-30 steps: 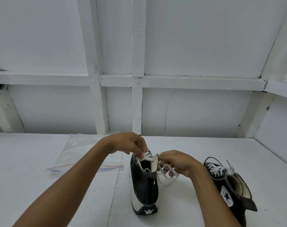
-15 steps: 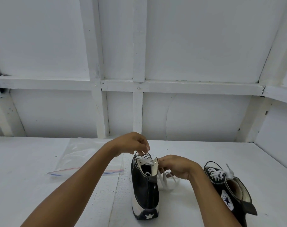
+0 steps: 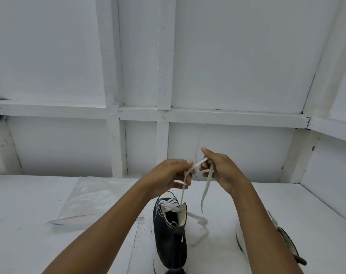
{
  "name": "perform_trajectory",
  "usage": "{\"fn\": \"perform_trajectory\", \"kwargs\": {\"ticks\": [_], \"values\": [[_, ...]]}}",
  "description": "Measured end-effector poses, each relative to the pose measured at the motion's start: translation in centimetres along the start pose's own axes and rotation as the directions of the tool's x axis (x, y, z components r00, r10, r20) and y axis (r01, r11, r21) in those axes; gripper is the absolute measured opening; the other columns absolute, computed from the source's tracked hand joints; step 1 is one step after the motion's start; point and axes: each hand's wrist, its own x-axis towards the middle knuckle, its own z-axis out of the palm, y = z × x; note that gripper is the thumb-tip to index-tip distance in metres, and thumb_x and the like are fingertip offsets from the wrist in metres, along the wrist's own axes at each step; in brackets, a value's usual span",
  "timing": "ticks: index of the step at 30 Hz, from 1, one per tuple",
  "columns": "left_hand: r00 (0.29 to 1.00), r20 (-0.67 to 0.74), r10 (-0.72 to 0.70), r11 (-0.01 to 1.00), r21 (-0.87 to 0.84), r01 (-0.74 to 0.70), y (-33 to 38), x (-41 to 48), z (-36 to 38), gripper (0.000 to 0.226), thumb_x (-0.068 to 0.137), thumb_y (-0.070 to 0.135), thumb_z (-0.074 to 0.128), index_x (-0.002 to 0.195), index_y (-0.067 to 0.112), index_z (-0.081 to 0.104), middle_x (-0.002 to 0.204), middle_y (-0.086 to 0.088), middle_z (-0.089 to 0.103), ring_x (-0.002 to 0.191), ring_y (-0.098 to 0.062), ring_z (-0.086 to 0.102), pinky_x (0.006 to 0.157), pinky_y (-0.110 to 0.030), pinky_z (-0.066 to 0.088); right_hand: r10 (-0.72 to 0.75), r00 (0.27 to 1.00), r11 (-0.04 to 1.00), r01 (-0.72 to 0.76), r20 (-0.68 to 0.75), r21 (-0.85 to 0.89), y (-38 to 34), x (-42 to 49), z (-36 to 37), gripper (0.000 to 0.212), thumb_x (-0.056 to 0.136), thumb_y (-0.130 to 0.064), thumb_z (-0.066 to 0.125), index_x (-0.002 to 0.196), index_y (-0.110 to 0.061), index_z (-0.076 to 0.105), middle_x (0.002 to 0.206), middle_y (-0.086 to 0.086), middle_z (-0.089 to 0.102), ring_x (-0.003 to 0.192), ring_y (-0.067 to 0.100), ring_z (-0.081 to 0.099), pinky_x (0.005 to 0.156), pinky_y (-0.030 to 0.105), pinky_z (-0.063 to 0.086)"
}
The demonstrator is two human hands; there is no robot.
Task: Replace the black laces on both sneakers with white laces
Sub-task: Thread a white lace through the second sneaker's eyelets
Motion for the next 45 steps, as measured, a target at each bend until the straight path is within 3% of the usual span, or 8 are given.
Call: {"fn": "perform_trajectory", "kwargs": {"ticks": [3,9,15,22,25,29,36,45], "values": [[0.993,-0.112,0.041,0.997,-0.056,-0.047,0.7,0.5,-0.7,0.030,0.089,0.033,0.068,0.072,0.012,0.056,0.063,-0.003,0.051,0.060,-0.020,0.050,0.068,-0.032,0.045,-0.002,0.999,0.981,0.011,-0.045,0.193,-0.2,-0.2,-0.1,0.038,0.095,-0.034,0.061,0.062,-0.015,0.057,0.062,0.003,0.057,0.067,0.019,0.061,0.069,0.036,0.050],[0.933,-0.359,-0.019,0.936,0.321,0.143,-2.0,1.0,-3.0,0.027,0.086,0.015,0.071,0.060,0.014,0.061,0.060,-0.002,0.059,0.062,-0.016,0.055,0.066,-0.029,0.046,-0.084,0.994,0.904,0.108,-0.075,0.413,-0.6,-0.3,0.0,0.054,0.096,-0.019,0.057,0.042,-0.017,0.063,0.075,0.010,0.071,0.076,0.022,0.066,0.077,0.037,0.054],[0.928,-0.357,-0.108,0.827,0.485,0.284,-3.1,0.3,-3.4,0.026,0.084,0.025,0.075,0.063,0.015,0.064,0.066,0.001,0.066,0.064,-0.011,0.058,0.060,-0.022,0.042,-0.129,0.991,0.837,0.093,0.028,0.539,-0.3,-0.3,1.0,0.027,0.080,-0.017,0.069,0.060,-0.015,0.051,0.056,0.004,0.051,0.057,0.019,0.054,0.067,0.033,0.053],[0.935,-0.348,-0.065,0.657,0.690,0.302,-1.9,-1.8,-4.7,0.035,0.090,0.048,0.066,0.077,0.017,0.056,0.072,0.004,0.055,0.065,-0.011,0.049,0.058,-0.025,0.037,-0.011,0.952,0.997,0.033,0.305,-0.068,0.8,-1.1,1.9,0.007,0.092,-0.009,0.064,0.091,-0.006,0.058,0.068,0.007,0.061,0.067,0.022,0.055,0.066,0.028,0.050],[0.910,-0.232,-0.343,0.582,0.708,0.400,-1.0,-3.3,-4.5,0.037,0.089,0.051,0.066,0.075,0.018,0.068,0.069,0.007,0.066,0.064,-0.009,0.056,0.060,-0.023,0.044,0.098,0.915,0.940,0.045,0.392,-0.339,1.1,-1.1,2.6,0.021,0.092,-0.004,0.064,0.112,-0.006,0.060,0.076,0.009,0.070,0.070,0.017,0.063,0.067,0.026,0.049],[0.881,-0.175,-0.440,0.601,0.671,0.434,-1.3,-4.7,-4.3,0.022,0.091,0.033,0.065,0.074,0.021,0.073,0.074,0.006,0.072,0.066,-0.009,0.054,0.058,-0.021,0.043,0.194,0.904,0.774,0.097,0.380,-0.626,1.3,-0.8,4.5,0.007,0.086,-0.003,0.066,0.091,-0.005,0.072,0.074,0.004,0.073,0.062,0.008,0.059,0.059,0.020,0.042],[0.872,-0.167,-0.460,0.734,0.480,0.479,-2.4,-6.0,-4.5,0.017,0.092,0.021,0.064,0.088,0.010,0.077,0.081,-0.004,0.074,0.065,-0.013,0.055,0.056,-0.022,0.043,0.340,0.867,0.564,0.121,0.363,-0.817,2.5,-0.2,6.8,0.006,0.072,-0.014,0.072,0.076,-0.014,0.077,0.088,0.005,0.075,0.075,0.011,0.058,0.070,0.029,0.044],[0.879,-0.161,-0.449,0.774,0.421,0.473,-2.7,-5.9,-4.4,0.025,0.097,0.022,0.057,0.096,0.006,0.077,0.091,-0.008,0.076,0.065,-0.013,0.057,0.055,-0.022,0.046,0.349,0.878,0.522,0.107,0.327,-0.846,3.7,0.0,7.6,0.022,0.070,-0.016,0.072,0.087,-0.002,0.075,0.099,0.018,0.071,0.072,0.017,0.055,0.067,0.031,0.044]]}}
